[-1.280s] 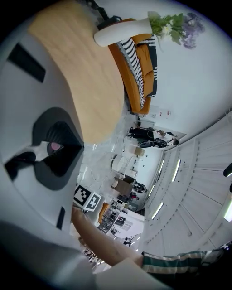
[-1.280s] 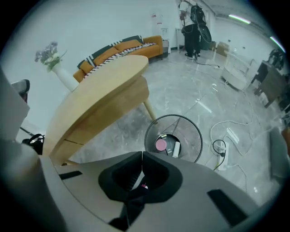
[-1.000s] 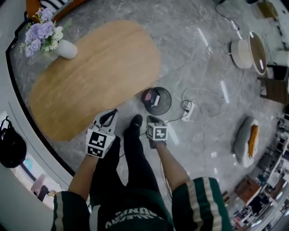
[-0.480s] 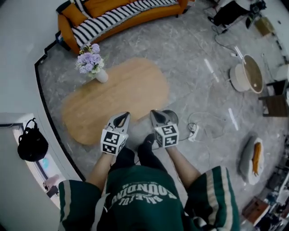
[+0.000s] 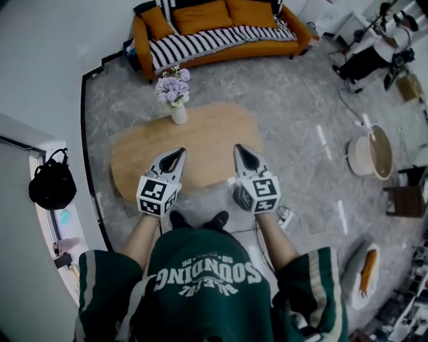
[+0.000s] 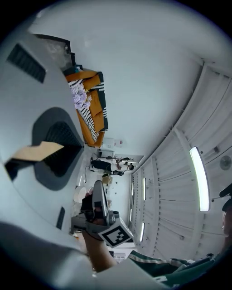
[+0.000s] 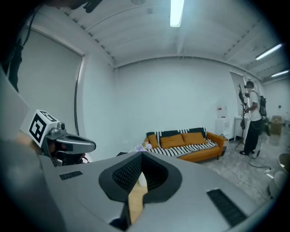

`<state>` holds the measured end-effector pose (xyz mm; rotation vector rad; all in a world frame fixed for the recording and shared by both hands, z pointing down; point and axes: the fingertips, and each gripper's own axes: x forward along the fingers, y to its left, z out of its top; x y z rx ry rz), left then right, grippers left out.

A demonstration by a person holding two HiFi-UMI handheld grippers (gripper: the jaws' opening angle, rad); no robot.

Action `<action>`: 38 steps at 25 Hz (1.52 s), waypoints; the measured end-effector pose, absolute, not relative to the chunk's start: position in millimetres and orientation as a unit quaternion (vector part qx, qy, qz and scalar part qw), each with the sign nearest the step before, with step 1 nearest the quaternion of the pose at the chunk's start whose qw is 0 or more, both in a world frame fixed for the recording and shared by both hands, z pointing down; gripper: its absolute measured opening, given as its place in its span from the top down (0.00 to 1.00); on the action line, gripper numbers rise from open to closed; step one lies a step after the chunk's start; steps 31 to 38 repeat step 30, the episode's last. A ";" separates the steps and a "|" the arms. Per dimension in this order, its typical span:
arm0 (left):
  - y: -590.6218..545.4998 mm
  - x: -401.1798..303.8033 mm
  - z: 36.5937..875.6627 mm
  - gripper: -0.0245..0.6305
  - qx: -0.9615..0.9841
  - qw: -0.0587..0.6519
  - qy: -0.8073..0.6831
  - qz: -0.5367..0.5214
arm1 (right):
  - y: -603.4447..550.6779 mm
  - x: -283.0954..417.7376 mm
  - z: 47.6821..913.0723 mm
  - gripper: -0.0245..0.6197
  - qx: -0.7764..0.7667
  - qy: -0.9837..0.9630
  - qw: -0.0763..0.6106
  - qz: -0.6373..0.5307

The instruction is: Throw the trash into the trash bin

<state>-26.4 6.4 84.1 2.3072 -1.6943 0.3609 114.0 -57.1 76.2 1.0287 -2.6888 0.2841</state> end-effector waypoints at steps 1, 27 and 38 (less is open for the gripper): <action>10.0 -30.6 83.4 0.96 0.791 0.128 -0.586 0.123 | -55.1 112.0 70.9 0.96 0.352 -0.924 0.120 0.094; 36.2 -50.4 85.1 0.96 0.788 0.127 -0.590 0.120 | -20.9 90.3 69.3 0.96 0.337 -0.930 0.127 0.069; 37.0 -49.6 83.7 0.96 0.788 0.126 -0.591 0.118 | -22.6 91.3 67.0 0.96 0.338 -0.931 0.123 0.063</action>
